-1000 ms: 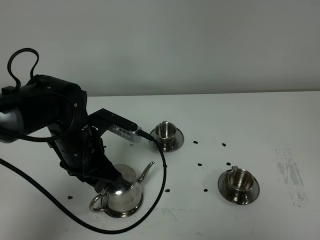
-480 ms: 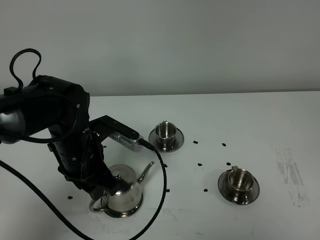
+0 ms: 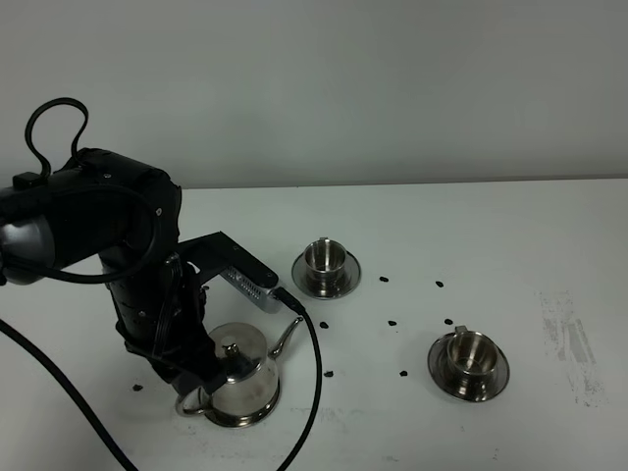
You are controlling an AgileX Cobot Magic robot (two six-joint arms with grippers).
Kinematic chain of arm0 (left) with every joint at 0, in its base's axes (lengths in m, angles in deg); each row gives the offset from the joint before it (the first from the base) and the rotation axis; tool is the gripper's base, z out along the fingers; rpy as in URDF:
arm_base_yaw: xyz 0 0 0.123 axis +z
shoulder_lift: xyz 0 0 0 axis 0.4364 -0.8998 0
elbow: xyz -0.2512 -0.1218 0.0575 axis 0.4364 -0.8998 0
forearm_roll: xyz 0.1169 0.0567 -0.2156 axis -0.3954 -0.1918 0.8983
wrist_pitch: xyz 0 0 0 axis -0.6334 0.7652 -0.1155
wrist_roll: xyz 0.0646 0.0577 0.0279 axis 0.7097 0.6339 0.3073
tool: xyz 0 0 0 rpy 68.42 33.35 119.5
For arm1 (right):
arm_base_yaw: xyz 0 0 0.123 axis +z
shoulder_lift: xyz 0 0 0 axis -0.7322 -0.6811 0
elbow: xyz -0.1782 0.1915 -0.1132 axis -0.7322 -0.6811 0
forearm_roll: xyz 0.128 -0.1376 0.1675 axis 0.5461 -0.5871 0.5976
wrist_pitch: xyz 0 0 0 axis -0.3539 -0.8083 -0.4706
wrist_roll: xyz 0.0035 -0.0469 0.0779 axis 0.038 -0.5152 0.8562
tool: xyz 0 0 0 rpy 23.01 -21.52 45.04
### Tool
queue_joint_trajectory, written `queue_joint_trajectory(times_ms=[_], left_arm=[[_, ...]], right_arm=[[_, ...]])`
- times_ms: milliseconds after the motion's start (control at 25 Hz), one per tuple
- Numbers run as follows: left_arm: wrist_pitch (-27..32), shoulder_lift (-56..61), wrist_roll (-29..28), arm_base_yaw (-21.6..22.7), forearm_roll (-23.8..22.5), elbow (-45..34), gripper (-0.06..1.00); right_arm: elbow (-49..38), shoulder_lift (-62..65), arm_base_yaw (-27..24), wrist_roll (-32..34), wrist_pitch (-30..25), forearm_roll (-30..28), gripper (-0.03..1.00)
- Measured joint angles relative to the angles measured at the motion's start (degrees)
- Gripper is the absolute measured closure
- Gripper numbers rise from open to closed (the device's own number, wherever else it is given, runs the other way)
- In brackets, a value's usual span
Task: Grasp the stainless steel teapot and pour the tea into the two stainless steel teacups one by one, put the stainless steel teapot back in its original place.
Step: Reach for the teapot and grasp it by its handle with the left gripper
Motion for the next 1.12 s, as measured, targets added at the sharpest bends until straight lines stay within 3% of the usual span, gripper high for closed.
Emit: queue_joint_trajectory(times_ms=[1120], left_arm=[[-2.42, 0.0, 1.95, -0.02, 0.22, -3.11, 0.46]], right_arm=[[0.0, 0.0, 0.0, 0.0, 0.0, 0.0, 0.41]])
